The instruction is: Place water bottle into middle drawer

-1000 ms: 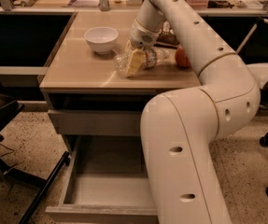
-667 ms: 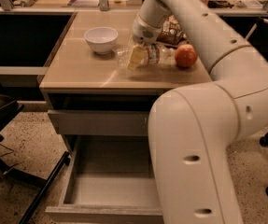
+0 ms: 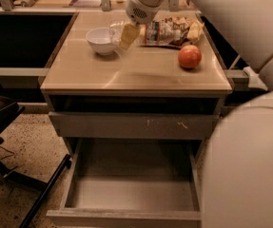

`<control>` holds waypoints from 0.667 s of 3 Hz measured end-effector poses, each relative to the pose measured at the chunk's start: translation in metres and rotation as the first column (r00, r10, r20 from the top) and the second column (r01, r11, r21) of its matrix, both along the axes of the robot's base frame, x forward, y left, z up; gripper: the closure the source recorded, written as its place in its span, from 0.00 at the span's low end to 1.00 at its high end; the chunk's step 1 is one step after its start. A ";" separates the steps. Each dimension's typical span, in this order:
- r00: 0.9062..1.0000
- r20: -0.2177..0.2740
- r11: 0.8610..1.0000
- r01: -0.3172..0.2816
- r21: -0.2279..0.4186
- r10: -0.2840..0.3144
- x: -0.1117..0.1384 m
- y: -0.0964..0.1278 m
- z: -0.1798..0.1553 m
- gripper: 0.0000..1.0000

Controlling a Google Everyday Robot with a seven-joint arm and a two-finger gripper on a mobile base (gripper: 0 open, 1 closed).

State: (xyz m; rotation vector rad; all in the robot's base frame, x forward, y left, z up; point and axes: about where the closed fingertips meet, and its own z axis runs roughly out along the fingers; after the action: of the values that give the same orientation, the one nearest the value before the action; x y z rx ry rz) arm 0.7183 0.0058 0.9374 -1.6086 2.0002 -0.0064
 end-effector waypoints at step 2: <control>0.959 0.010 0.949 0.282 -0.143 -0.283 -0.143 -0.097 0.067 1.00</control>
Offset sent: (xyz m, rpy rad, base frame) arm -0.3097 -0.1855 0.1674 -0.2041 0.0787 -0.4596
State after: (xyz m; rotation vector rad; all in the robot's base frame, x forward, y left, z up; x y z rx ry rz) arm 0.5757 -0.0911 1.0049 -1.3923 2.2672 -0.2562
